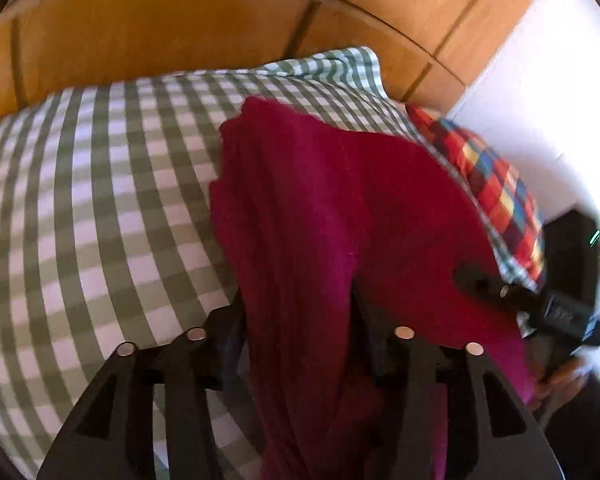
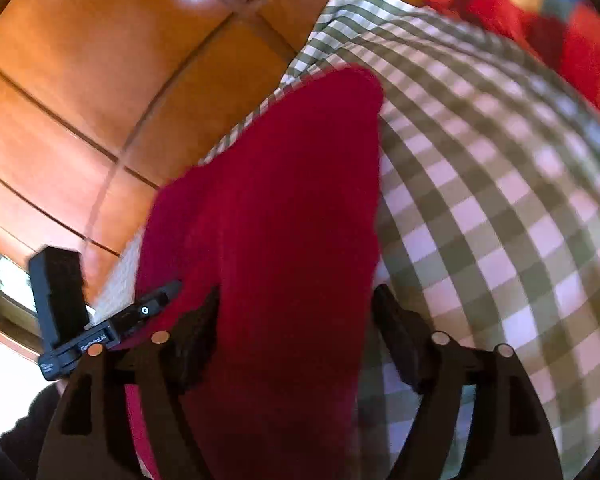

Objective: Fold small clothes
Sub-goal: 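Carry the folded sweater toward the plaid pillow with both tools and lower it, then open both tools to release the sweater and pull them back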

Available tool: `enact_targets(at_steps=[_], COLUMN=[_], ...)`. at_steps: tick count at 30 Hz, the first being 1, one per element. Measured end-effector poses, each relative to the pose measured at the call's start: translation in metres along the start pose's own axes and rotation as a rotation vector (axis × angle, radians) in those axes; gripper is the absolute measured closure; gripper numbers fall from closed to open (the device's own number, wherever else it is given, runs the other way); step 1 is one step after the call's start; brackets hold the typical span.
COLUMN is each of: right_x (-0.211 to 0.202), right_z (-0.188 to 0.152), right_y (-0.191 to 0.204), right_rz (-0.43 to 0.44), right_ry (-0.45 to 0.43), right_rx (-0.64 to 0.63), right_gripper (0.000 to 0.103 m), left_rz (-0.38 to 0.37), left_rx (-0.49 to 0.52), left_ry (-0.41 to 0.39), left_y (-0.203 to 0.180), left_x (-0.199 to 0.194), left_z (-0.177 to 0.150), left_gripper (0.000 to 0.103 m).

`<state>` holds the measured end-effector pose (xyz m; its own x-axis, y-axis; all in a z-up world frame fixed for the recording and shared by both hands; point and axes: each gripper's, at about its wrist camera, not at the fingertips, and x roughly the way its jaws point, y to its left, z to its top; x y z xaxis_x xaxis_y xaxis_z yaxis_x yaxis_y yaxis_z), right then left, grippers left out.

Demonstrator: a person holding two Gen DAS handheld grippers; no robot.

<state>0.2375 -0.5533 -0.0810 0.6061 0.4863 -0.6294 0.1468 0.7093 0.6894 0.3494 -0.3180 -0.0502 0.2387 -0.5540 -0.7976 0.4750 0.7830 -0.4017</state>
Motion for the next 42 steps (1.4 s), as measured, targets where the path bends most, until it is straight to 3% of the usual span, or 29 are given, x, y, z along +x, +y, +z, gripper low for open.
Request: enact_targets(at_steps=[2, 4, 7, 9, 13, 14, 16, 17, 18, 19, 21, 24, 28, 31, 34, 35, 37, 40, 42], right_x=[-0.004, -0.013, -0.044, -0.064, -0.066, -0.056, -0.026, -0.009, 0.005, 0.013, 0.02, 0.015, -0.019, -0.044, -0.028, -0.021, -0.013, -0.019, -0.024], right_z=[-0.001, 0.0, 0.01, 0.01, 0.015, 0.019, 0.015, 0.011, 0.005, 0.001, -0.009, -0.006, -0.004, -0.021, -0.048, -0.058, -0.068, -0.062, -0.061], right_y=[0.003, 0.015, 0.034, 0.052, 0.081, 0.085, 0.084, 0.078, 0.072, 0.072, 0.083, 0.087, 0.092, 0.108, 0.103, 0.101, 0.106, 0.114, 0.117], right_rz=[-0.02, -0.078, -0.178, -0.188, -0.153, -0.162, -0.28, -0.323, -0.346, -0.363, -0.438, -0.436, -0.355, -0.321, -0.38, -0.395, -0.446, -0.456, -0.453], right_ry=[-0.009, -0.026, -0.121, -0.172, -0.159, -0.14, -0.085, -0.056, -0.054, -0.081, -0.131, -0.131, -0.141, -0.174, -0.088, -0.083, -0.118, -0.129, -0.132], right_rx=[-0.028, -0.076, -0.174, -0.218, -0.281, -0.284, -0.302, -0.285, -0.264, -0.293, -0.356, -0.336, -0.303, -0.347, -0.334, -0.344, -0.404, -0.369, -0.358], right_gripper=[0.026, 0.026, 0.026, 0.038, 0.056, 0.058, 0.059, 0.059, 0.058, 0.058, 0.058, 0.058, 0.058, 0.058, 0.058, 0.058, 0.058, 0.056, 0.047], left_rz=[0.002, 0.008, 0.037, 0.083, 0.012, 0.006, 0.018, 0.078, 0.166, 0.191, 0.225, 0.213, 0.217, 0.267, 0.277, 0.289, 0.314, 0.317, 0.337], left_rx=[-0.021, -0.036, -0.065, -0.048, 0.01, 0.045, 0.115, 0.149, 0.181, 0.186, 0.228, 0.197, 0.163, 0.17, 0.137, 0.139, 0.126, 0.094, 0.108], left_ry=[-0.007, -0.018, -0.092, -0.173, -0.247, -0.248, -0.209, -0.171, -0.106, -0.091, -0.127, -0.125, -0.143, -0.137, -0.133, -0.136, -0.138, -0.169, -0.2], left_y=[0.004, 0.008, 0.012, 0.004, -0.025, -0.035, -0.054, -0.059, -0.057, -0.052, -0.048, -0.045, -0.043, -0.045, -0.044, -0.047, -0.047, -0.048, -0.053], left_x=[-0.007, -0.029, -0.063, -0.093, -0.116, -0.114, -0.096, -0.081, -0.058, -0.047, -0.04, -0.047, -0.065, -0.065, -0.057, -0.054, -0.053, -0.07, -0.088], left_z=[0.0, -0.012, -0.015, -0.023, -0.03, -0.035, -0.037, -0.037, -0.041, -0.045, -0.052, -0.05, -0.051, -0.056, -0.059, -0.059, -0.062, -0.068, -0.075], left_gripper=[0.047, 0.047, 0.047, 0.047, 0.054, 0.054, 0.057, 0.063, 0.065, 0.065, 0.064, 0.064, 0.064, 0.054, 0.052, 0.047, 0.046, 0.046, 0.046])
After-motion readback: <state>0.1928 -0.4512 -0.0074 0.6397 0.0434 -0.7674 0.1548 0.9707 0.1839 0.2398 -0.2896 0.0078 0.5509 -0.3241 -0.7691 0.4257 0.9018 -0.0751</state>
